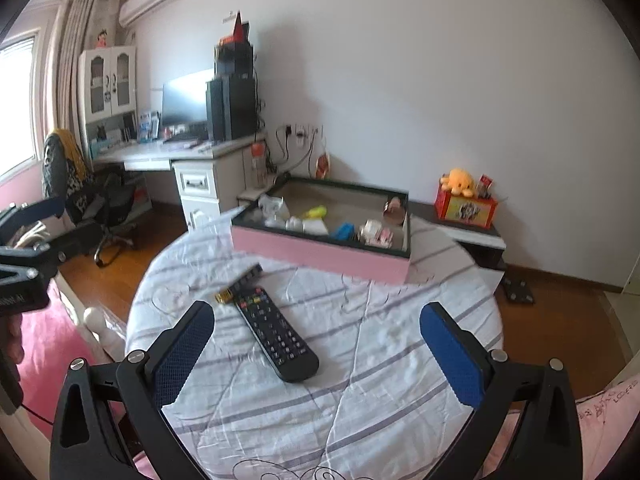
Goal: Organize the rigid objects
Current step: 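Withdraw both tools from the box back over the bed, then grasp the black TV remote with the right tool, then lift the remote with the right tool and lower it into the pink box, then open the right tool to release the remote while the left tool grasps the blue-gold box, then carry the blue-gold box with the left tool over the pink box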
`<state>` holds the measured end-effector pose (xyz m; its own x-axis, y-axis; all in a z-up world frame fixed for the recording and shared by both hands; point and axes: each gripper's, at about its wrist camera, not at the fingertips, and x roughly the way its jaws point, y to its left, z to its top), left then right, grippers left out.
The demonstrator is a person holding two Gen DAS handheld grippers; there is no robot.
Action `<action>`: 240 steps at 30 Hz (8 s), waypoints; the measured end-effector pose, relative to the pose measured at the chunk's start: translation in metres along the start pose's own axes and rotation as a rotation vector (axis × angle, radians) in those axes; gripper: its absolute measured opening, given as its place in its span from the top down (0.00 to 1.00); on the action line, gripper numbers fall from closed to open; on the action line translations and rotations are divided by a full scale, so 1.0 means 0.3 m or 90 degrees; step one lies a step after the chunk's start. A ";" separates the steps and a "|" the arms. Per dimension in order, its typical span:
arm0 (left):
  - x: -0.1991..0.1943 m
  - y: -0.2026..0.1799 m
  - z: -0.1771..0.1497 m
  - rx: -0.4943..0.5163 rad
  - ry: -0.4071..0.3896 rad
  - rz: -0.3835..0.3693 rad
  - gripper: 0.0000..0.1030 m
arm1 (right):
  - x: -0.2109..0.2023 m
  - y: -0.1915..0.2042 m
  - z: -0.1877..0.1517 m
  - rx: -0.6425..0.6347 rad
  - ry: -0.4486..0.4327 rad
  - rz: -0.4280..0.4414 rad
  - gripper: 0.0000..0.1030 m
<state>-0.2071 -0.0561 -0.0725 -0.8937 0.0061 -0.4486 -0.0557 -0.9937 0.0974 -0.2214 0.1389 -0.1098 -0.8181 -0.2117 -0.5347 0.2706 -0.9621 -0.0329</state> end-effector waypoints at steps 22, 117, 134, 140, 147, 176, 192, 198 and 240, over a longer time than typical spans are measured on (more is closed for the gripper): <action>0.390 0.040 -0.079 0.014 0.142 -0.006 0.00 | 0.527 0.073 -0.107 -0.064 0.220 0.119 0.31; 1.018 0.030 0.116 -0.003 0.242 -0.080 0.92 | 0.566 -0.539 0.051 0.077 0.165 -0.097 0.56; 1.018 0.034 0.116 0.030 0.230 -0.105 0.88 | 0.548 -0.518 0.198 0.044 0.097 -0.110 0.57; 1.016 0.036 0.116 0.034 0.224 -0.109 0.88 | 0.531 -0.490 0.263 0.023 0.062 -0.119 0.57; 1.016 0.034 0.116 0.037 0.223 -0.107 0.88 | 0.530 -0.436 0.374 -0.008 0.025 -0.132 0.57; 1.008 0.031 0.116 0.034 0.217 -0.099 0.88 | 0.790 -0.213 0.381 -0.015 0.120 0.036 0.56; 0.932 0.032 0.116 0.022 0.179 -0.046 0.51 | 0.614 -0.336 0.298 0.030 0.103 0.013 0.43; 0.852 0.025 0.111 0.008 0.159 -0.045 0.20 | 0.572 -0.428 0.234 0.060 0.117 -0.036 0.43; 0.789 0.054 -0.009 0.016 0.226 0.031 0.80 | 0.765 -0.484 0.180 0.118 0.218 -0.005 0.85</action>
<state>-0.4184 -0.0711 -0.1795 -0.6856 -0.0851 -0.7230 -0.0315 -0.9887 0.1463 -0.4758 0.2207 -0.1821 -0.5942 -0.1645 -0.7873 0.1426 -0.9849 0.0982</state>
